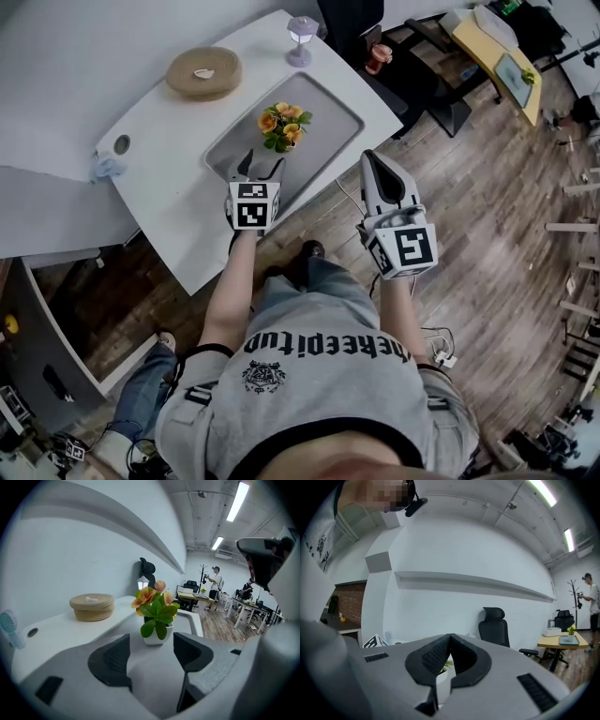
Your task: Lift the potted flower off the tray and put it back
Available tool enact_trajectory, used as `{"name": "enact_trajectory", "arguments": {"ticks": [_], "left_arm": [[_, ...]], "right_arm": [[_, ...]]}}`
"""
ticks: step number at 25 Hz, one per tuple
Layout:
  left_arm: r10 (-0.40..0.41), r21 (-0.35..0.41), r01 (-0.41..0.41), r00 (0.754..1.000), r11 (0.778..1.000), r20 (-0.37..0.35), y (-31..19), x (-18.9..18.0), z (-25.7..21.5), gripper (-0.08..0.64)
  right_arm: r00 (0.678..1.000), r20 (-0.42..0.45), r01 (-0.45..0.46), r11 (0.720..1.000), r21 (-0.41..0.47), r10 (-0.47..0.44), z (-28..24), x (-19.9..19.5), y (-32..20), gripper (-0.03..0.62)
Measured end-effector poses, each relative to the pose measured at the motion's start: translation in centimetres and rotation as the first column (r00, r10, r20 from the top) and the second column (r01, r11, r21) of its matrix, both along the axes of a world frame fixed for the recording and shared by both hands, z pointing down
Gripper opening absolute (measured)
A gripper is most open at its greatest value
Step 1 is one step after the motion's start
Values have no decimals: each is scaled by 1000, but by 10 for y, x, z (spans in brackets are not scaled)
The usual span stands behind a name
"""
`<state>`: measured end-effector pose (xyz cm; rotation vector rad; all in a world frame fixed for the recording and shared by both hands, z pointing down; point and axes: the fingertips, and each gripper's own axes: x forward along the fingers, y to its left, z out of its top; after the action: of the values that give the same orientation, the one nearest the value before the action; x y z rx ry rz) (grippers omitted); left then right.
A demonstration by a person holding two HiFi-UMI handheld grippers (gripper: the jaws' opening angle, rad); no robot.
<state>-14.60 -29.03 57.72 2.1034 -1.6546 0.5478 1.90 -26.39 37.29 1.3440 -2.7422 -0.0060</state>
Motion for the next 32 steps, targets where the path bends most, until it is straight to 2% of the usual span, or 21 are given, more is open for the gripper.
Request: {"name": "enact_trajectory", "arguments": {"ticks": [3,6,9,12,21,32], "left_arm": [[-13,21,13,1000,1000,10,10,-8,-13,217],[-22,47,22,1000,999,9,20,-10,-26,171],[-51,92,50,999,994,16,29,-16,-45,68],[-75,142,72,997,987,14,38,-21,-65,18],[-128,297,126,992,946,-14,64,-31,-133,5],[-127,446,134,991,885,-45,106,-28,-202,5]], "right_arm": [[1000,14,22,1000,5,-22,-1,-10,5,2],[999,23,39,999,11,-39,-3,-17,10,2],[998,31,57,998,18,-58,-7,-22,15,2],[997,38,73,997,27,-74,-10,-26,19,2],[993,53,99,994,51,-102,-23,-32,33,2],[993,62,95,991,96,-101,-41,-27,62,2]]}}
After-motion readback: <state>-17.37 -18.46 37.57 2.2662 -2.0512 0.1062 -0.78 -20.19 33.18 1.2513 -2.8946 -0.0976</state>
